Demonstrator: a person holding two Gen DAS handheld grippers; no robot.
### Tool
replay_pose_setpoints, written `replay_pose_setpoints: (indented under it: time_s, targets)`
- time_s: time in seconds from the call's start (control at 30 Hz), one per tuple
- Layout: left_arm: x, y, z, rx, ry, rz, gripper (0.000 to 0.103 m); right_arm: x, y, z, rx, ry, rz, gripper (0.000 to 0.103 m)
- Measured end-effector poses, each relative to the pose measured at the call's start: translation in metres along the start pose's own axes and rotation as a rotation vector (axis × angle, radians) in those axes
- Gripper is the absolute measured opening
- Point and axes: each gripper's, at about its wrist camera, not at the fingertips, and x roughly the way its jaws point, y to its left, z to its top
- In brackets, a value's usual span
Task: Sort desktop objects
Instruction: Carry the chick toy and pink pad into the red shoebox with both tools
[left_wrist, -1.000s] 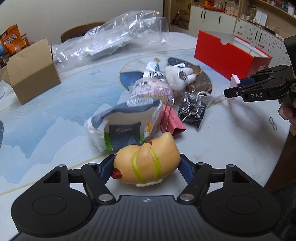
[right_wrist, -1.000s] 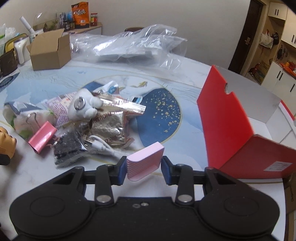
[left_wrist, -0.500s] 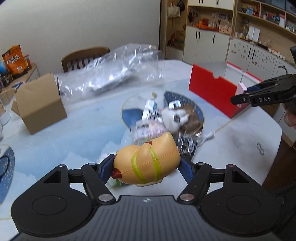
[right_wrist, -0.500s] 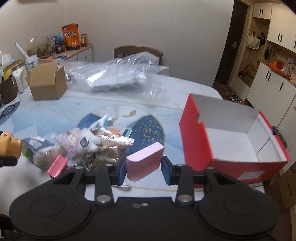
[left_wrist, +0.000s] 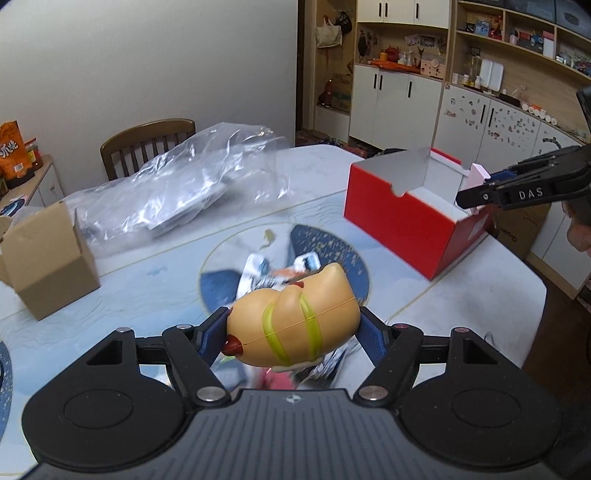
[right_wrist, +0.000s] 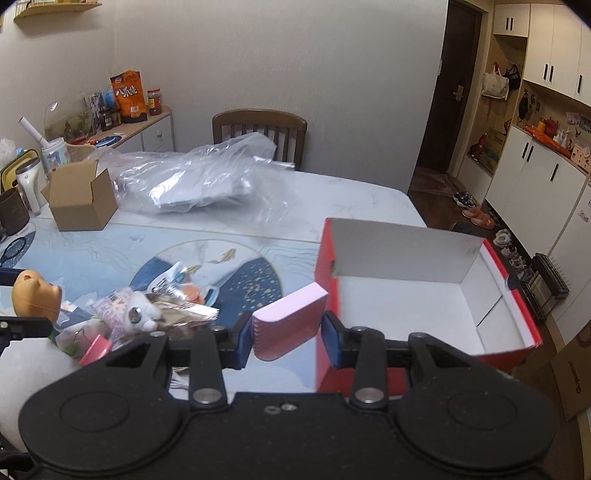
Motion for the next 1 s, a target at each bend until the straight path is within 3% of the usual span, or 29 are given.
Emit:
replay_pose_setpoints:
  time_s: [0.37,1.0]
  targets:
    - [0.045,-0.062,0.052,0.018,-0.003,0.014,0.072,0.01,-0.073,0.013,-0.037,-0.023,0.056,0.038]
    - [0.15,-0.166,0.135,0.21,0.024,-0.065,0.073,0.062,-0.173,0.009,-0.028,0.039,0.07,0.038]
